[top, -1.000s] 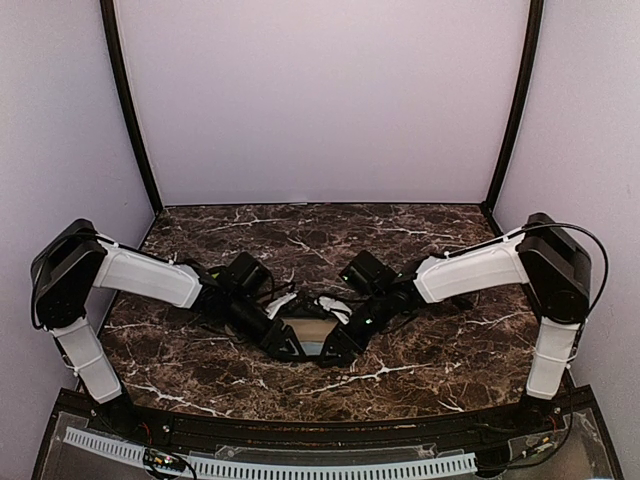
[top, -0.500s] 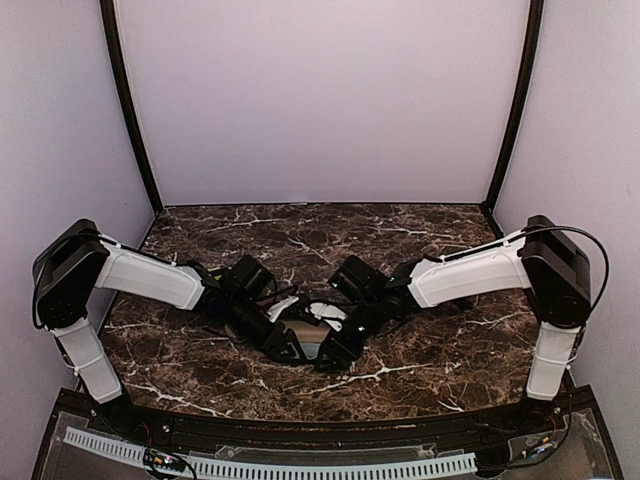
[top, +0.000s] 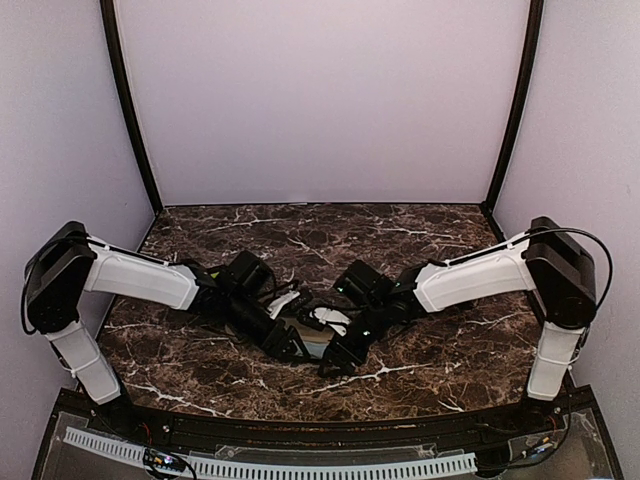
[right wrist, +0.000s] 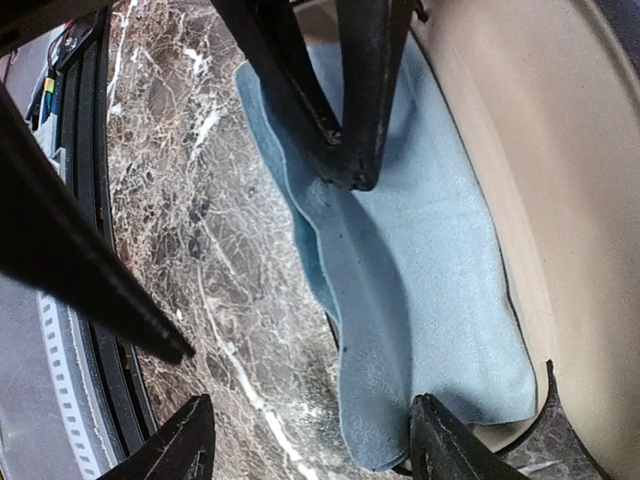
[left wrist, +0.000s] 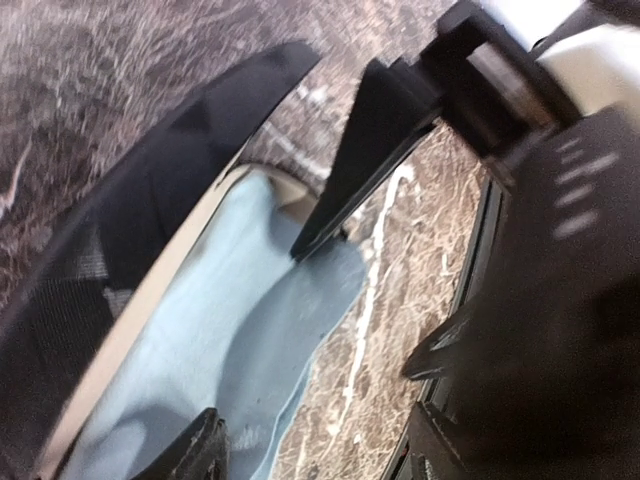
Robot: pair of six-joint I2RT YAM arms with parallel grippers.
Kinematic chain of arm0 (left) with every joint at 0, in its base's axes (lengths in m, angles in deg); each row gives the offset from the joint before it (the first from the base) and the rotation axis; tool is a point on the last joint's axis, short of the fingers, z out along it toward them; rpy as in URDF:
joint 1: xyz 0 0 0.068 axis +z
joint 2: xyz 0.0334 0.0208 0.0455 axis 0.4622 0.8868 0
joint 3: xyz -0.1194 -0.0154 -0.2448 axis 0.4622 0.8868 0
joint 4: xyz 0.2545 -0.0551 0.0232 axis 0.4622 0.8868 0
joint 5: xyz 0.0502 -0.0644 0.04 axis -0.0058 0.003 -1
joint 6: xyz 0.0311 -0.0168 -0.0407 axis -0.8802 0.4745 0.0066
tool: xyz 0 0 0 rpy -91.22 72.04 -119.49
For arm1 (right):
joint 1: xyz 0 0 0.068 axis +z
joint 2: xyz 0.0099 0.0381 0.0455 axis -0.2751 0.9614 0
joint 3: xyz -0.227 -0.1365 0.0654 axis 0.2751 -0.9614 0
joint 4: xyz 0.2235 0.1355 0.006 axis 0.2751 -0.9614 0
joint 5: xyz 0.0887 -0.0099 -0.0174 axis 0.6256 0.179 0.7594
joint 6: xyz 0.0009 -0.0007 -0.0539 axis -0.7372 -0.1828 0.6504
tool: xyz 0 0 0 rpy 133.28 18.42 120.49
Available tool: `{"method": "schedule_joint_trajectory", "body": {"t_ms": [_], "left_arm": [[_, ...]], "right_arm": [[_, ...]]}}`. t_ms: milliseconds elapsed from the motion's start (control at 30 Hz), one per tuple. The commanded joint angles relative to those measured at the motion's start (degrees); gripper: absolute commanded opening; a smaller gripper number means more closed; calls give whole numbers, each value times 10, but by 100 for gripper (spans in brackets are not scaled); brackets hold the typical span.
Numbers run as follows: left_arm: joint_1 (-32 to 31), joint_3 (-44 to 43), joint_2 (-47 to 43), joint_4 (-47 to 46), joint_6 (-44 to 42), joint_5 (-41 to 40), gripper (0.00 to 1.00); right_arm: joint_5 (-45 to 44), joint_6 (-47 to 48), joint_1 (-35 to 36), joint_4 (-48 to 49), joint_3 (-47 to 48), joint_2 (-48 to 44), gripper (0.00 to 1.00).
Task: Organize the sunglasses
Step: Adjust the folded cleaning cloth on the sunglasses case.
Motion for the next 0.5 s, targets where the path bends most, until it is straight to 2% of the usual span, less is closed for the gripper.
{"method": "schedule_joint_trajectory", "body": {"t_ms": [0, 233, 467], "left_arm": [[-2, 5, -32, -16, 2, -13, 64], [-3, 9, -42, -26, 3, -12, 64], [-3, 17, -23, -28, 3, -1, 58]], "right_arm": [[22, -3, 2, 26, -12, -23, 67], [12, -10, 1, 33, -14, -30, 67], [24, -23, -6, 64, -20, -44, 67]]}}
